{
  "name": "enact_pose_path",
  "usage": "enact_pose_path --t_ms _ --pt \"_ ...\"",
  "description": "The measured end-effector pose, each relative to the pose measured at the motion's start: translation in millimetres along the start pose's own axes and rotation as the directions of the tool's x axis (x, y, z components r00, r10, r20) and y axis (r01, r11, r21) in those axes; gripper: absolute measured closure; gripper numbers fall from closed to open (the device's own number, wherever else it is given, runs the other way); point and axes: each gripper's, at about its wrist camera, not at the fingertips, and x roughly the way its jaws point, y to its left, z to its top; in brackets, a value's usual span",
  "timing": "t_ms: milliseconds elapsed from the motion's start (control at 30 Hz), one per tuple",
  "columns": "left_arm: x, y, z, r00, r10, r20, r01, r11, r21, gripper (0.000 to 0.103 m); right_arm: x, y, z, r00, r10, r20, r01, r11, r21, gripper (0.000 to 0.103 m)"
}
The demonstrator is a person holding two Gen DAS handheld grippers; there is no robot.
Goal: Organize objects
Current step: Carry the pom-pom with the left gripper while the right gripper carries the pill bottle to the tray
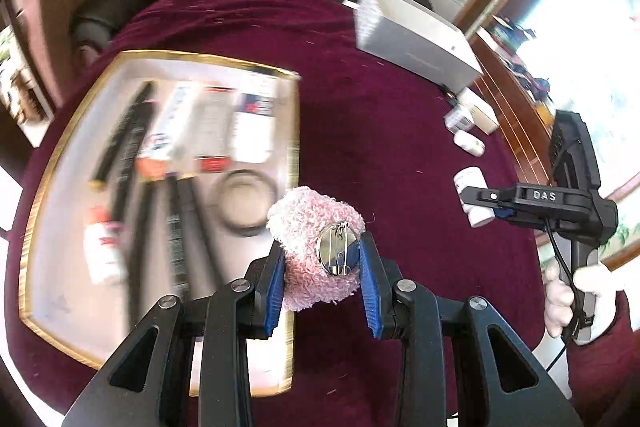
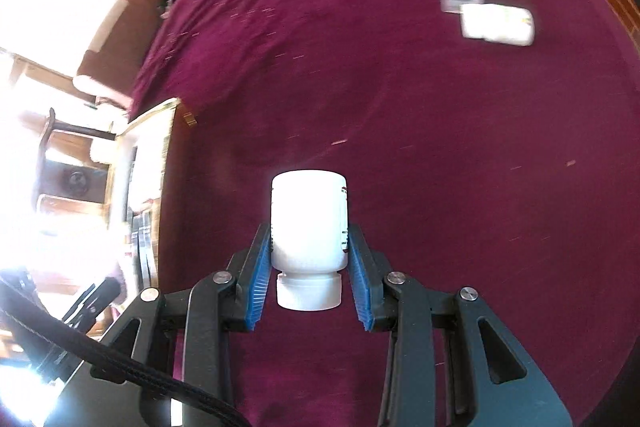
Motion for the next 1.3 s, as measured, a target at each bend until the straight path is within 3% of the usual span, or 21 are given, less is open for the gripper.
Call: enact_pose_path --t_ms 267,467,833,1300 --pt "-32.2 80.2 -13.0 0.991 0.135 0.006 -0.134 0.988 -0.072 0.074 30.4 71.6 -8.9 0.998 0.062 -0.021 -0.063 0.996 -0.056 0.069" --pt "-31.7 123.8 -24.4 0.982 0.185 -0.027 -0.187 0.977 -0.100 0.074 53.8 129.9 -18.7 0.995 0.075 -0.059 -0.082 0.987 -0.137 0.069" --pt "-18.3 144.8 -28.4 0.979 0.196 -0.049 -0.198 0.979 -0.055 0.074 102.6 205.3 -47.6 0.985 0.066 -0.161 -0.104 0.966 -0.235 0.069" --pt "8.4 164.2 -28.9 0.962 0.250 -0.110 -0.253 0.967 -0.018 0.074 145.6 232.9 -69.1 0.963 0.033 -0.268 -0.105 0.960 -0.259 0.069"
